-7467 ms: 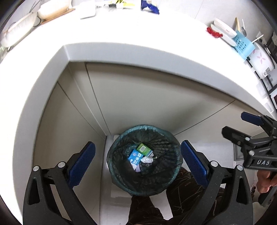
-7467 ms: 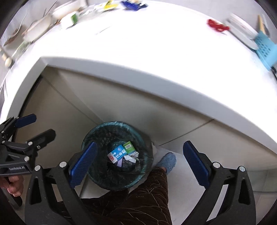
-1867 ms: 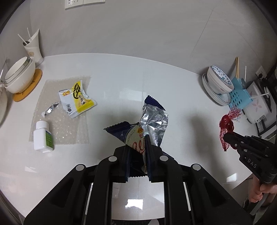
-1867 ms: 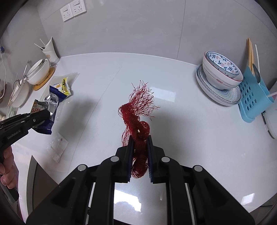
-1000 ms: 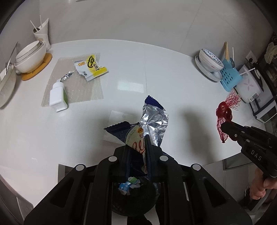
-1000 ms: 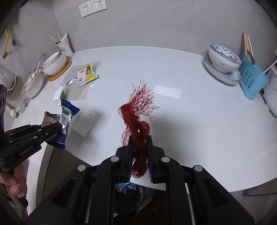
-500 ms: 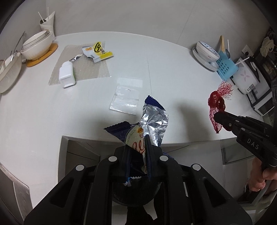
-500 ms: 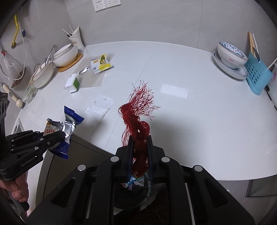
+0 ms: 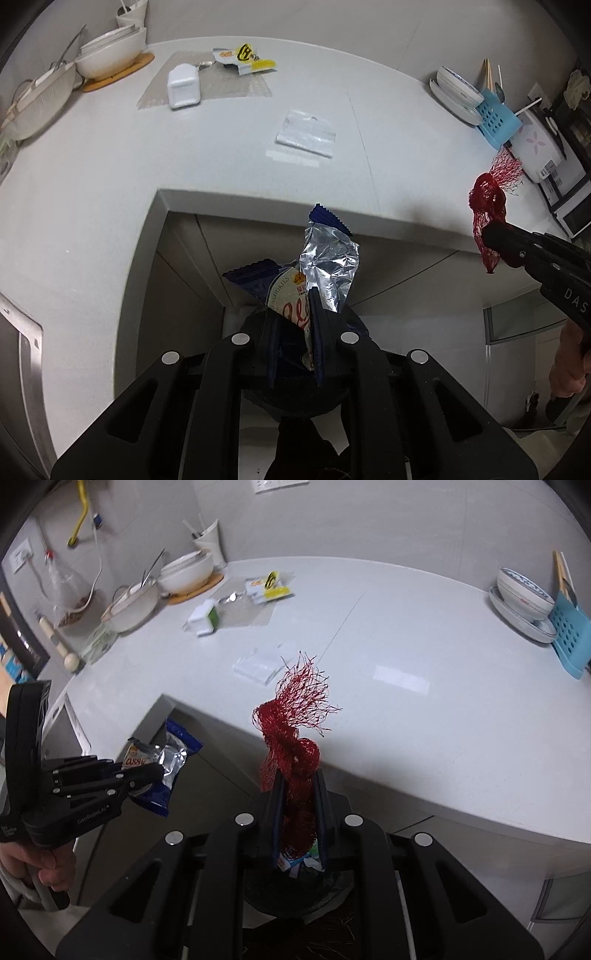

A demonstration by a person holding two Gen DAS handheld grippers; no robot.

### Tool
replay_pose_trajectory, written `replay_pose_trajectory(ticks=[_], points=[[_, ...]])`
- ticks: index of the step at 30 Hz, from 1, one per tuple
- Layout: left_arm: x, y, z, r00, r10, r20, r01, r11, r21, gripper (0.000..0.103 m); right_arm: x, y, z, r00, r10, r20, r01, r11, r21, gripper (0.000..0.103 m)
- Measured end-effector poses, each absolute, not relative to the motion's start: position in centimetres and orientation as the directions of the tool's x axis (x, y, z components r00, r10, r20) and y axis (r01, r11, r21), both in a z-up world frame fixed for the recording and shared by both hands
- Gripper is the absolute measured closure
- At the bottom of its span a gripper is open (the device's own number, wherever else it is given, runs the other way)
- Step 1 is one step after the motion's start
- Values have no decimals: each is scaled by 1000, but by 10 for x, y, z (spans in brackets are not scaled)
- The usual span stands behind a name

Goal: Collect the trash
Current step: 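Carry the cookie wrapper and red mesh net down over the wastebasket with both tools, then open the left tool to drop the cookie wrapper into the wastebasket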

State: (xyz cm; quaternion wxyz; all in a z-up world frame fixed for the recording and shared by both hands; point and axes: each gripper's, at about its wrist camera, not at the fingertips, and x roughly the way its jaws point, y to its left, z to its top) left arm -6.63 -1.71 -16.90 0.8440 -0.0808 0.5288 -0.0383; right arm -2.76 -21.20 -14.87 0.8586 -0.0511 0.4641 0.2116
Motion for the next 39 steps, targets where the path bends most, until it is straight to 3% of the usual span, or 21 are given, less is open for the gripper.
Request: replay_pose_trajectory(ticks=[12,20,32,39], points=[[-78,-16,-246,368,-195,-909,-41,974,-225,89,-44,-202,-232,364,272,-891,-467,881,78,89],[-78,-38,-276,344,-168,-924,0,984,-179,89,-42,-204,-271,300,237,-924,-458,885,78,89],[-70,-67,-296,291,-195,-937,55,981,-187,89,-45,-217,-283,265,202,-943,-433,898,71,89],[-58,-71,-298,269,-192,-944,107,980,-169,80,-43,-223,-285,252,197,-947,-420,904,76,89]])
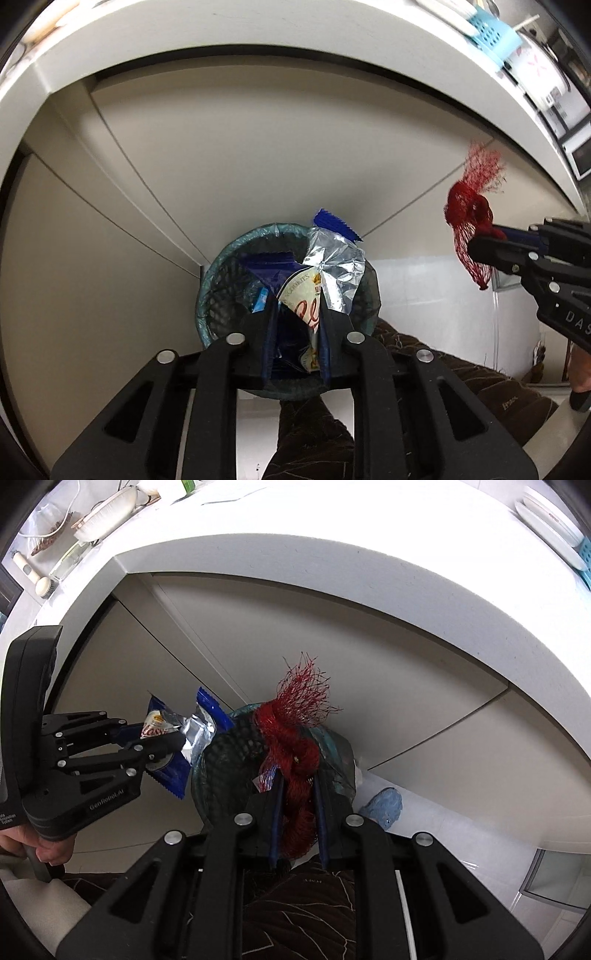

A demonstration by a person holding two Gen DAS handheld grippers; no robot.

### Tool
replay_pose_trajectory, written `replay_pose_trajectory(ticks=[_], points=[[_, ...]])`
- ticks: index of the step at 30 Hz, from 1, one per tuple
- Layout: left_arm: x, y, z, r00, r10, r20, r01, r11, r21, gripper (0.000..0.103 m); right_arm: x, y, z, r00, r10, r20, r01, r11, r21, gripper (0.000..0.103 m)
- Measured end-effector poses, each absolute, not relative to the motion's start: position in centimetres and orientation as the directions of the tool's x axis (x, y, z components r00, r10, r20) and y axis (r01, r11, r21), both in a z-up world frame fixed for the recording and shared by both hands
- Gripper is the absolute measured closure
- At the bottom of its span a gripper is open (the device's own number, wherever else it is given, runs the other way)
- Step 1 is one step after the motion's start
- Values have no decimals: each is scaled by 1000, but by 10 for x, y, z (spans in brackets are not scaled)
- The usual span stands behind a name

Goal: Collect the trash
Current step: 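Open the left tool to drop the cookie wrapper into the wastebasket, then open the right tool to drop the red mesh net into the wastebasket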

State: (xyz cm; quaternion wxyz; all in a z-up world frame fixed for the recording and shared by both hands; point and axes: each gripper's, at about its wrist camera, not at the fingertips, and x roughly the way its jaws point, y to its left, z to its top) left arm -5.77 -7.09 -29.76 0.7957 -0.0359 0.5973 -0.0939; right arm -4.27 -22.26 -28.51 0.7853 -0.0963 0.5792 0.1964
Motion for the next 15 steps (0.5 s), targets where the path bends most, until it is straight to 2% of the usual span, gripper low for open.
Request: replay_pose_trajectory(ticks=[4,6,8,15], points=[[-61,-71,-298,273,-188,-944,118,980,-161,69,-43,-222,-287,247,191,-950,-422,904,72,88],[-61,-71,-296,280,-183,-942,121,981,-154,57,-40,-217,-288,245,192,-950,-424,903,73,88],[-62,-71,-295,286,-185,-940,122,980,-155,55,-39,-215,-289,246,193,-950,-425,902,73,88],[-64,-72,-293,300,-186,-936,117,981,-158,37,-39,-216,-289,243,195,-950,-425,902,76,88]])
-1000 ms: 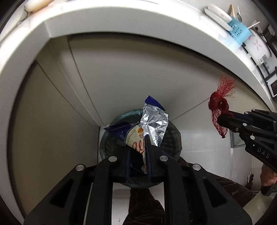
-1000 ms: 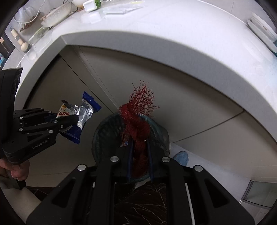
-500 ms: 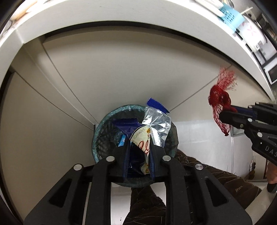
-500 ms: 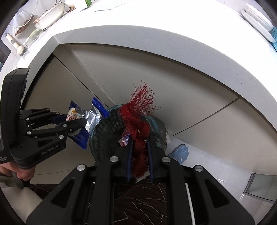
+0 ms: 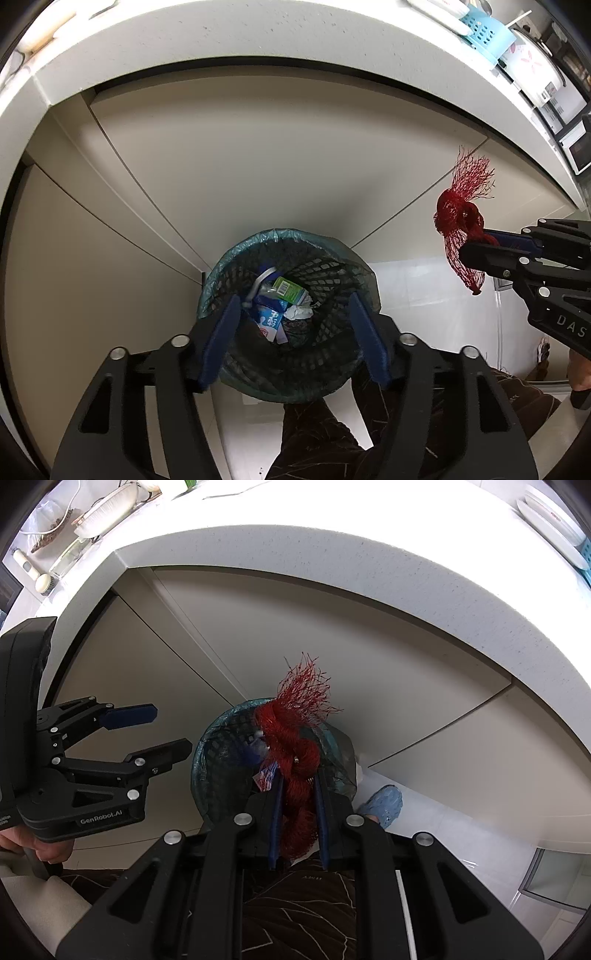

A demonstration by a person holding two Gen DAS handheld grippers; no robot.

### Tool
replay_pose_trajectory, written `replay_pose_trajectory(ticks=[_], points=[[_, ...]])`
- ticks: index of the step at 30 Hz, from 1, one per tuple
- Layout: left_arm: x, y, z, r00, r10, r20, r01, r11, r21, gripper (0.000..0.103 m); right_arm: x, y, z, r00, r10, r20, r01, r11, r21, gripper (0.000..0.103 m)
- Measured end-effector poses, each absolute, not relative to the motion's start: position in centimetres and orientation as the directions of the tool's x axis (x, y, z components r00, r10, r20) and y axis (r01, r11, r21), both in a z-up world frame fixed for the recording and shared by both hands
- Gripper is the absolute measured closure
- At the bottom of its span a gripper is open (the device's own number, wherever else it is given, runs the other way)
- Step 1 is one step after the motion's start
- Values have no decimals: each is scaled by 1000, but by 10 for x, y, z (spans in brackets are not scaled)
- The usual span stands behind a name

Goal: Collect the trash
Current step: 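Open the right tool to drop the red mesh net into the wastebasket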

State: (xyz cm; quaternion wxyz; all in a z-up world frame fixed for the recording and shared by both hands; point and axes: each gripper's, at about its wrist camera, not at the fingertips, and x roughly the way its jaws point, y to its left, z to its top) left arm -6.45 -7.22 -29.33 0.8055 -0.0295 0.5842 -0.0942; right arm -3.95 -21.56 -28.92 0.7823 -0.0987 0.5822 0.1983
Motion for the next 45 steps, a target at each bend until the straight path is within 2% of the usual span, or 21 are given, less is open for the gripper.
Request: replay_pose_trajectory(ticks=[1,3,5,9,28,40,45], points=[[-64,-71,-292,305,-186,-934,114,981,-158,35,-39,-215,-289,244,197,-950,-426,901,77,88],[-67,-62,-290,323,-185,-928,101,982,-161,21,-40,-215,-289,244,202,-949,-430,899,81,88],[-67,-56,-287,345,-179,-922,77,984,-162,13,-42,-215,-290,238,207,-949,-435,896,86,88],[-71,-43,-280,370,-159,-915,30,987,-160,6,-43,-211,-293,225,214,-951,-452,887,92,88],[-103,7,-271,384,-70,-921,-151,979,-138,6,-42,-169,-325,153,230,-961,-548,829,111,87],[-109,9,-277,371,-75,-926,-151,979,-139,6,-46,-158,-329,144,224,-964,-555,824,109,79],[-109,6,-279,367,-79,-927,-140,980,-140,6,-45,-161,-327,153,223,-963,-543,833,106,69]])
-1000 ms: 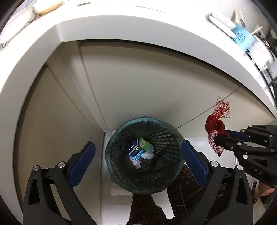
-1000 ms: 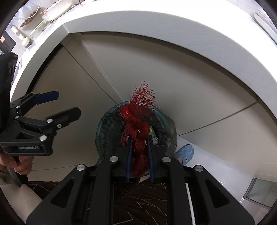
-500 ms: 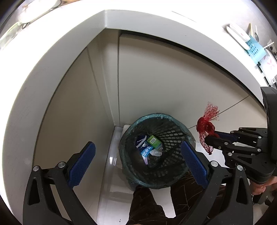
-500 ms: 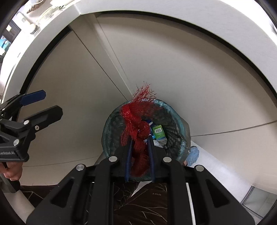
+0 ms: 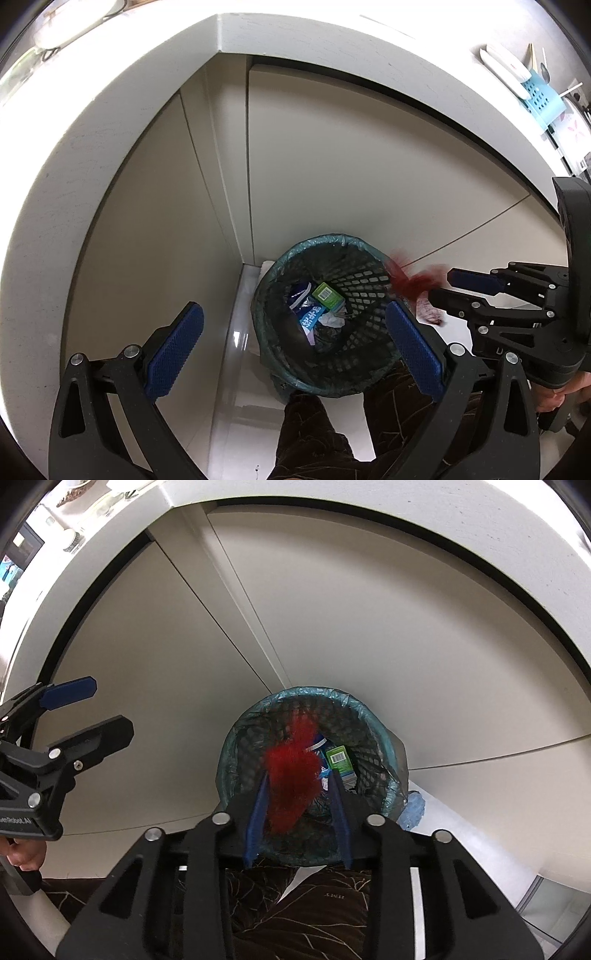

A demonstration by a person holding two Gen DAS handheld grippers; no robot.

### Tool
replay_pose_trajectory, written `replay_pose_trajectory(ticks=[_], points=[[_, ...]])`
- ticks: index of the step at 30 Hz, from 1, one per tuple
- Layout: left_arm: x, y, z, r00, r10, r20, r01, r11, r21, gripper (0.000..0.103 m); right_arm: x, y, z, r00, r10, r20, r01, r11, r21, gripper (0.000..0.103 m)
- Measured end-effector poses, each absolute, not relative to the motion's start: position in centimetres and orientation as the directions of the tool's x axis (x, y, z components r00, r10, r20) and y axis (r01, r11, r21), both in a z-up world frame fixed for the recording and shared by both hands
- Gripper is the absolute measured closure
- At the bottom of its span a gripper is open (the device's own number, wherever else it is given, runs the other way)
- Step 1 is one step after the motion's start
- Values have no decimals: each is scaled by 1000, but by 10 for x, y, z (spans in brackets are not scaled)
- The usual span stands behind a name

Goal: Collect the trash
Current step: 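Open the right tool to drop the red mesh net into the wastebasket, then raise both tools toward the white bottle and clear plastic bag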

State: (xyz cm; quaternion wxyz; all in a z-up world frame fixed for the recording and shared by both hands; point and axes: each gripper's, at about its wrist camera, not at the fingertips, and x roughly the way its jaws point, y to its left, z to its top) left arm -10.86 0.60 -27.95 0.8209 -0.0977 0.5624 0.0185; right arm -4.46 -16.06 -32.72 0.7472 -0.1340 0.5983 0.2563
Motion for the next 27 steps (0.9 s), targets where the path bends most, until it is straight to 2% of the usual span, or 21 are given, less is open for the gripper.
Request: replay_pose_trajectory(ticks=[5,10,14,17,21,27], points=[[-109,5,-283,362,-79,-929,-144,980,-140,6,-44,-163,-325,163,221,-962,-531,841,104,59],[-108,5,-279,370,-76,-926,-141,980,-137,6,-47,-165,-321,186,214,-959,-519,850,89,44],[-103,8,-265,396,-83,-914,-143,978,-151,6,-45,-175,-302,245,206,-947,-495,867,60,24],[-95,12,-249,408,-92,-908,-157,973,-169,6,-42,-184,-281,296,205,-933,-469,882,45,16],[-85,15,-222,434,-83,-897,-163,972,-169,6,-35,-196,-248,363,213,-907,-424,905,44,10],[-77,18,-187,468,-80,-880,-157,973,-172,6,-24,-204,-200,414,247,-876,-386,919,76,8]])
